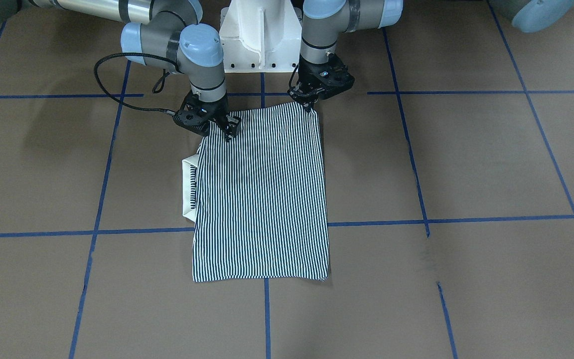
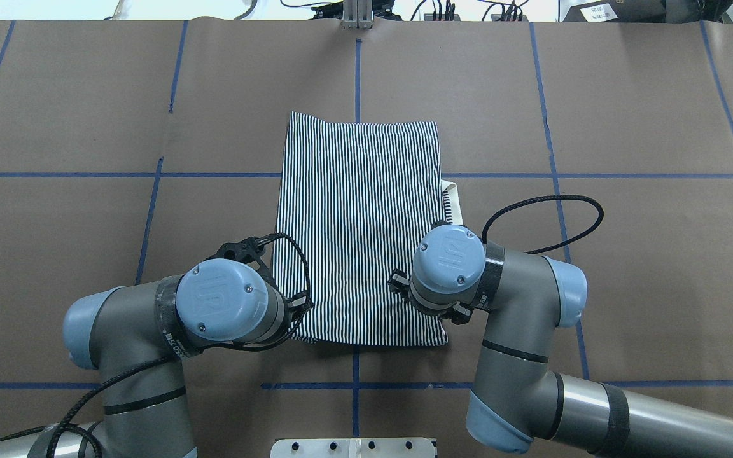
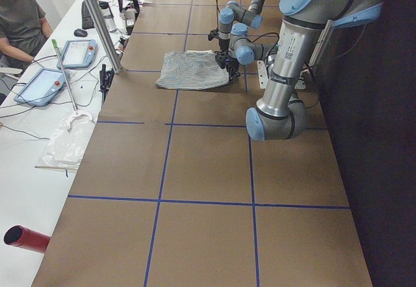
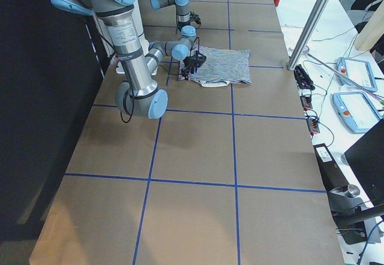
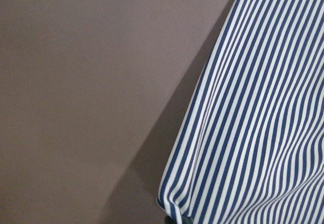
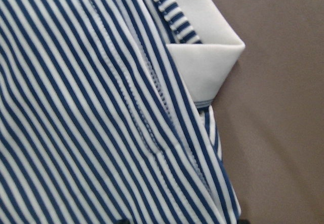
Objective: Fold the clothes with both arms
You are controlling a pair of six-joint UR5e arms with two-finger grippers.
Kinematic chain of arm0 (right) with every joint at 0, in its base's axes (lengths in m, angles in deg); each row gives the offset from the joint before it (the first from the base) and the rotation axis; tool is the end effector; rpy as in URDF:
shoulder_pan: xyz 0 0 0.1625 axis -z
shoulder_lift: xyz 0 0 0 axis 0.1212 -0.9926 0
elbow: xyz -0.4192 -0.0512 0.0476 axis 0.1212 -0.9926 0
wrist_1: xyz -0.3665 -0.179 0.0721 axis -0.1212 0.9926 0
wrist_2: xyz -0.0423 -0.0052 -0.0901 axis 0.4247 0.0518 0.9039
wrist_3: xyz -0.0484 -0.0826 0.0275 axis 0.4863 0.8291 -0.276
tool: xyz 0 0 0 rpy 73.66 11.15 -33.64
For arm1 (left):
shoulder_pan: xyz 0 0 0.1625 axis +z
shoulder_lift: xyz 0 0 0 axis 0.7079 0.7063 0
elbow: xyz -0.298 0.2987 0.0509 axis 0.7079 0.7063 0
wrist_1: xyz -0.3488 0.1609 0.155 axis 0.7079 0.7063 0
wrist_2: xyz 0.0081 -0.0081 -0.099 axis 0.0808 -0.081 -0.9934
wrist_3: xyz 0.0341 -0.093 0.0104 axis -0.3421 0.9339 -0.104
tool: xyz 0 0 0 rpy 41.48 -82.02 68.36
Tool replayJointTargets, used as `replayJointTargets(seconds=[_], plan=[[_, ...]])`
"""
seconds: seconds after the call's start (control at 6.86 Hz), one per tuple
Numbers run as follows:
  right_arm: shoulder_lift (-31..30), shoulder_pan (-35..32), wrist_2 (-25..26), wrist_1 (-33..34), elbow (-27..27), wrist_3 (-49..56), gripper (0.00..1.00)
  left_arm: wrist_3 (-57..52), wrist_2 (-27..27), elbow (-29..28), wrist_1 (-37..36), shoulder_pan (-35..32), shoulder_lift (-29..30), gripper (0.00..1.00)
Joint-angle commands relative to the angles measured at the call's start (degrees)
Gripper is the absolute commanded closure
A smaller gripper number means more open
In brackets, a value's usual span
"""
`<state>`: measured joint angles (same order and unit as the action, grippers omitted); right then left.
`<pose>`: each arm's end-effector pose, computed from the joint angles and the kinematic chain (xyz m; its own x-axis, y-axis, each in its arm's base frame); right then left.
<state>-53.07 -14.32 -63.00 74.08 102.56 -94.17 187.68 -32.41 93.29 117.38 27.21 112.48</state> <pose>-0.5745 -0.3425 0.2925 0.6495 0.4782 0.5912 -0.3651 0.8781 -0.3091 0.5397 -0.2997 0.2322 0.5726 -0.4668 -0.6740 0.3803 0.8795 -0.2861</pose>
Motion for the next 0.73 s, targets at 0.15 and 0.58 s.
replayJointTargets(seconds=[0.15,0.58], plan=[[0.1,-0.4,-1.0,0.0,0.0,0.5,1.00,0.0,0.0,0.1,0.0,-0.2,0.0,1.00],[0.8,-1.2,-2.1,-0.1,0.0,1.0,1.00,0.0,0.0,0.0,0.0,-0.1,0.0,1.00]])
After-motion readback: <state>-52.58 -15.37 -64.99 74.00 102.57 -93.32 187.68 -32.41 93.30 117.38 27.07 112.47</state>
